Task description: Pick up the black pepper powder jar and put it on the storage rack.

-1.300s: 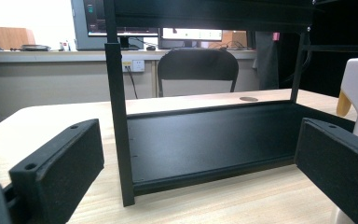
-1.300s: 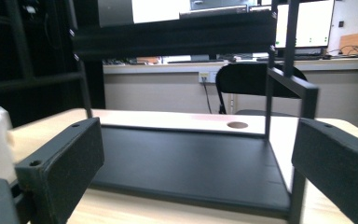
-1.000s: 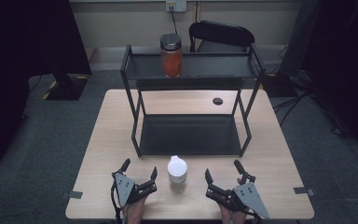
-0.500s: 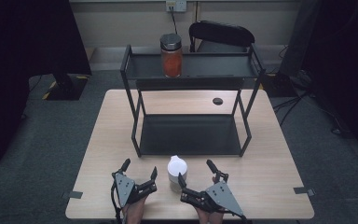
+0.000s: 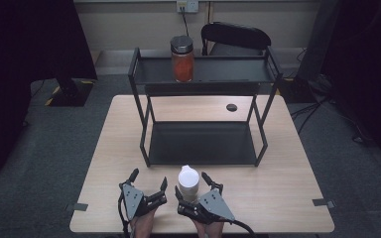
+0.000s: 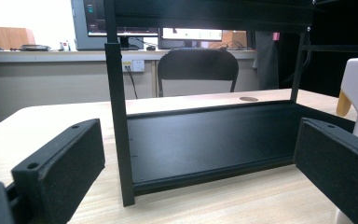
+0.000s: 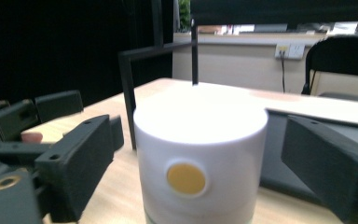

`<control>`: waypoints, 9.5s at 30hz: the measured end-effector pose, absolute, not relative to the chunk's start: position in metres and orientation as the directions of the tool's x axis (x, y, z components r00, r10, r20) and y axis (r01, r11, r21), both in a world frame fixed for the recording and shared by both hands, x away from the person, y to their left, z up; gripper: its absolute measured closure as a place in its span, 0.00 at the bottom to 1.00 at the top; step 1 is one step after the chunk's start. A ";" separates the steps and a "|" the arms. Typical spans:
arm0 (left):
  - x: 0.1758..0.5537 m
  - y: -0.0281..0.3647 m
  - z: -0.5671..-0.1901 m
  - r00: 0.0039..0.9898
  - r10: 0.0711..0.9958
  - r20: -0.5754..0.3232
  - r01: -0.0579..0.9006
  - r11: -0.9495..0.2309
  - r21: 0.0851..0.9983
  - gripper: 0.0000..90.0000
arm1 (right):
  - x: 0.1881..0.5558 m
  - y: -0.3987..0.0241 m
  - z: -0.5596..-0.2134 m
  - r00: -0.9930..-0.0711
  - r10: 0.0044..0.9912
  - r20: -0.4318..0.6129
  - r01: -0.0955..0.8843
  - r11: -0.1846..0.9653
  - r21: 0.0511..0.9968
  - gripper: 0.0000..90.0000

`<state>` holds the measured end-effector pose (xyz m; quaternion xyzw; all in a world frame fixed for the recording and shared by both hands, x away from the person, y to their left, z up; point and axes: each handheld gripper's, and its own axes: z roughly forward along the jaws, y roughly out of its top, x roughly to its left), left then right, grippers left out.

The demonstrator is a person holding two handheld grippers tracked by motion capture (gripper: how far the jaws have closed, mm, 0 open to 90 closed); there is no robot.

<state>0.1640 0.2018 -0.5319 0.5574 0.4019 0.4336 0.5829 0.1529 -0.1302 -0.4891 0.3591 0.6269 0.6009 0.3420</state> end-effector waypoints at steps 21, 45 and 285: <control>0.164 0.202 -0.532 0.299 0.954 0.015 -0.057 0.003 0.998 0.02 | 0.163 -0.126 -0.492 -0.506 0.862 -0.004 0.106 0.067 0.992 0.33; 0.164 0.201 -0.532 0.296 0.955 0.014 -0.057 0.003 0.998 0.02 | 0.158 -0.137 -0.472 -0.516 0.856 -0.025 0.082 0.078 0.994 0.33; 0.163 0.199 -0.532 0.281 0.960 0.012 -0.057 0.004 0.998 0.02 | 0.167 -0.206 -0.434 -0.307 0.951 -0.040 -0.206 -0.025 0.978 0.00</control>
